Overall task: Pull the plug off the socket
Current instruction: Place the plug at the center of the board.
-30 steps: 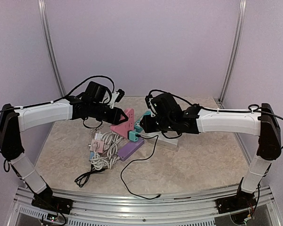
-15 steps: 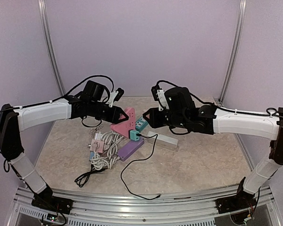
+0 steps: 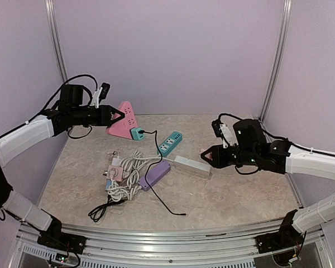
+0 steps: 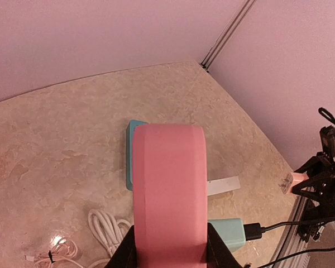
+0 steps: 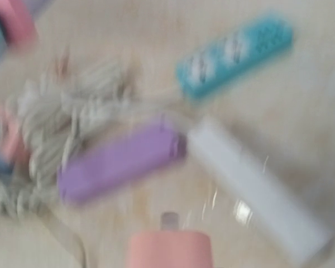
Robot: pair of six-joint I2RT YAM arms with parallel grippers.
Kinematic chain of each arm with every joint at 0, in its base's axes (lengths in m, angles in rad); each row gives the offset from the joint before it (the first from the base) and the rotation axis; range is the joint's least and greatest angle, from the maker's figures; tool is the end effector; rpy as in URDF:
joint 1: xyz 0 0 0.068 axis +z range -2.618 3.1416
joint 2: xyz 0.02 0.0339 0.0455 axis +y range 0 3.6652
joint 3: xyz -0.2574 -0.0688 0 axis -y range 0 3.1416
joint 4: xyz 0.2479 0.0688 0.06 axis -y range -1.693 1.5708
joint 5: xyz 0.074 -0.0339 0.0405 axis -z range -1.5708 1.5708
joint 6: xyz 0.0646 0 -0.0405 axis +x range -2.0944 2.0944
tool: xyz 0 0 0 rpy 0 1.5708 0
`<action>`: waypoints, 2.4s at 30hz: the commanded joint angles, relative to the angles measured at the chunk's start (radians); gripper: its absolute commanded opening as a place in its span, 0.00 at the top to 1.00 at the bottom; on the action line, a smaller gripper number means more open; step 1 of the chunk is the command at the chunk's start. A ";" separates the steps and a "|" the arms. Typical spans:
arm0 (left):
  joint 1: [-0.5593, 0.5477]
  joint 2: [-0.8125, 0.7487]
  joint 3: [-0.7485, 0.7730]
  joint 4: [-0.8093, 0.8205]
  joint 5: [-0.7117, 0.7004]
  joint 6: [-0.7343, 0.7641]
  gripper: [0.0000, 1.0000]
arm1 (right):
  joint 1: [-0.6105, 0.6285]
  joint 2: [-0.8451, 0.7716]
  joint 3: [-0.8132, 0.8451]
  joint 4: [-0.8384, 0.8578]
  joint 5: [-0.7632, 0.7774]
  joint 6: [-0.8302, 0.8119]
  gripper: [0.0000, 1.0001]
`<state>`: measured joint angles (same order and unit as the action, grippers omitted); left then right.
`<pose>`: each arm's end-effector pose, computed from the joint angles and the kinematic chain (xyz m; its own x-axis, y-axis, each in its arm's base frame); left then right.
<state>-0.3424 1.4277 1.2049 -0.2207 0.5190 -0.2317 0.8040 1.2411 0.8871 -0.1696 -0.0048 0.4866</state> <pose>0.3244 -0.1497 0.3162 -0.5573 -0.0131 -0.8302 0.6017 0.6827 -0.4146 0.2149 0.2235 0.2581 -0.6447 0.0048 -0.7644 -0.4769 0.7790 0.4071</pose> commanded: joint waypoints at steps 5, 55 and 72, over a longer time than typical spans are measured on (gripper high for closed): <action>0.047 -0.116 -0.146 0.077 0.046 0.008 1.00 | 0.044 -0.041 -0.231 0.053 -0.207 0.096 1.00; 0.031 -0.104 -0.156 0.090 0.047 0.000 1.00 | 0.081 0.104 -0.297 0.002 -0.003 0.119 0.03; -0.101 0.034 -0.025 0.132 0.104 -0.076 1.00 | 0.117 -0.015 -0.016 -0.022 0.188 0.016 0.07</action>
<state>-0.4599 1.4498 1.1770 -0.1650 0.5323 -0.2539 0.8856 1.2026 0.8463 -0.2234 0.1238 0.5385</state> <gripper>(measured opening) 0.302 0.940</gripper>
